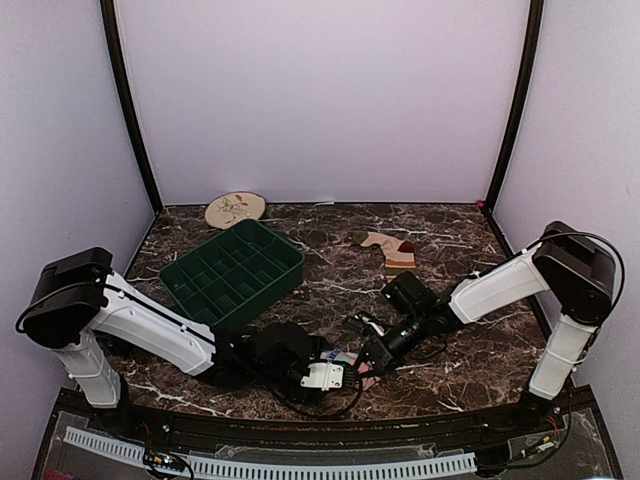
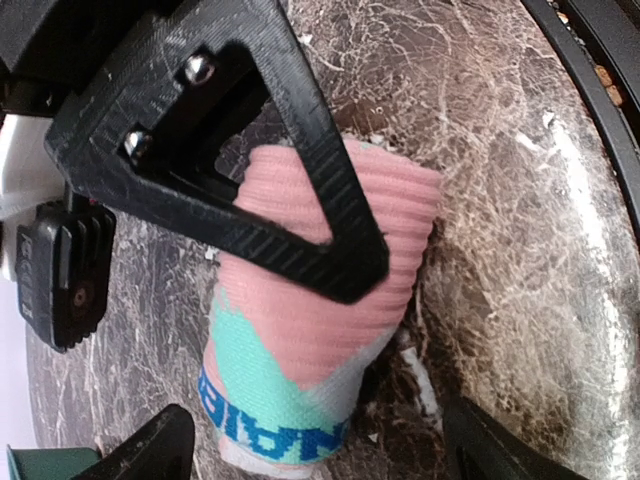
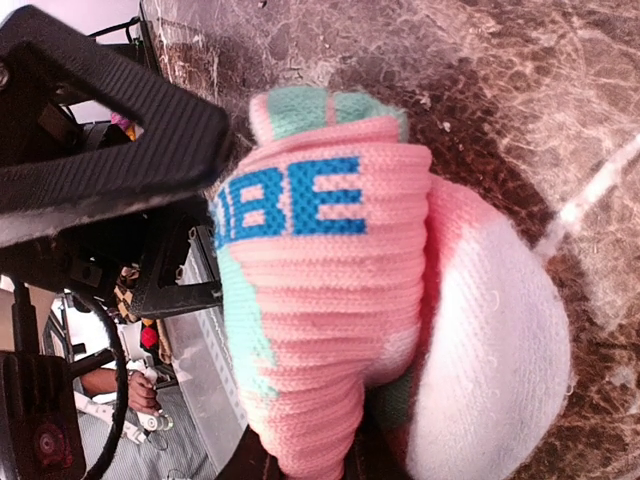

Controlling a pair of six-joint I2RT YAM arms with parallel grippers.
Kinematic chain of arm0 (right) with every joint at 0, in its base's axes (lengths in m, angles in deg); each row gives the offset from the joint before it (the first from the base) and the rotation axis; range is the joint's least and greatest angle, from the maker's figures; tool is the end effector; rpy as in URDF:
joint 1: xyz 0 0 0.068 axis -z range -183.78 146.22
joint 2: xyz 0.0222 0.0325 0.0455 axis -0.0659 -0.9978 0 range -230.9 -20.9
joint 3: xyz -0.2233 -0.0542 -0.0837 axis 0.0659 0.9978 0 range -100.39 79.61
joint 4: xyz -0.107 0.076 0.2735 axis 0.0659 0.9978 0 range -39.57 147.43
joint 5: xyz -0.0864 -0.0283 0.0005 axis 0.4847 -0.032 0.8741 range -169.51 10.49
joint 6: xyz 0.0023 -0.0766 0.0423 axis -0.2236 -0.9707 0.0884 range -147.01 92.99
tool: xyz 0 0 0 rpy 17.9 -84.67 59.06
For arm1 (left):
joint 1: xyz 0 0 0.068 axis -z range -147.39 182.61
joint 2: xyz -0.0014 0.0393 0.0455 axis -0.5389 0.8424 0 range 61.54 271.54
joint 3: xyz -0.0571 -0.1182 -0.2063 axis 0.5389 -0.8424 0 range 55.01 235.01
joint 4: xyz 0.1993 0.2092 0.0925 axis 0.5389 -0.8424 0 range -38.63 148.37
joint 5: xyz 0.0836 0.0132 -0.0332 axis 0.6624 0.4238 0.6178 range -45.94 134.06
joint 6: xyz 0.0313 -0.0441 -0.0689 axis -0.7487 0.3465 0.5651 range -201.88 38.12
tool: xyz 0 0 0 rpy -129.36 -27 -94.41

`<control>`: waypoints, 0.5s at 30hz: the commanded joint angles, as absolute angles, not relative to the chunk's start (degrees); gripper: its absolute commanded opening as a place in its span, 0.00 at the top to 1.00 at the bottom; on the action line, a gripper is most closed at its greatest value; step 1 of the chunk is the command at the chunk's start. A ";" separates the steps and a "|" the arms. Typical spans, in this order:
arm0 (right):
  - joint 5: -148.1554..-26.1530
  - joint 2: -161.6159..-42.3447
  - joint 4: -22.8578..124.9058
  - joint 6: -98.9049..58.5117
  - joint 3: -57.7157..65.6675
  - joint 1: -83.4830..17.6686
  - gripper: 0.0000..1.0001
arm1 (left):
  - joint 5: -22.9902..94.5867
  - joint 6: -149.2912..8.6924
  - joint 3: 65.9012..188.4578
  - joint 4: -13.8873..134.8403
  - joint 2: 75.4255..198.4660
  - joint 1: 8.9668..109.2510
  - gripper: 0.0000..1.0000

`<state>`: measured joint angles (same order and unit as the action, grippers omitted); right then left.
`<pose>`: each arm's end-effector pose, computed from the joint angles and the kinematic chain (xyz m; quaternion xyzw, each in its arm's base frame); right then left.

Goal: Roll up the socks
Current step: Roll the sock at the center of the board.

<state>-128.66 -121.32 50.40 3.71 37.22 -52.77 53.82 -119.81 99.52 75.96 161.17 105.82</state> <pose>0.1740 0.2895 0.0249 0.2519 -0.8449 -0.4675 0.0638 0.1261 -0.3727 0.0500 0.7160 0.5363 -0.0607 0.4428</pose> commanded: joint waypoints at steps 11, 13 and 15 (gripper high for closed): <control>-129.76 -123.28 52.34 3.23 36.33 -52.56 1.00 | 62.48 -123.36 102.94 86.85 171.42 107.13 0.10; -130.00 -123.46 52.68 3.02 36.03 -52.58 1.00 | 63.79 -122.72 102.96 86.69 172.25 107.06 0.10; -130.26 -123.77 53.22 2.73 35.76 -52.64 1.00 | 64.46 -122.19 102.35 86.64 172.54 107.07 0.13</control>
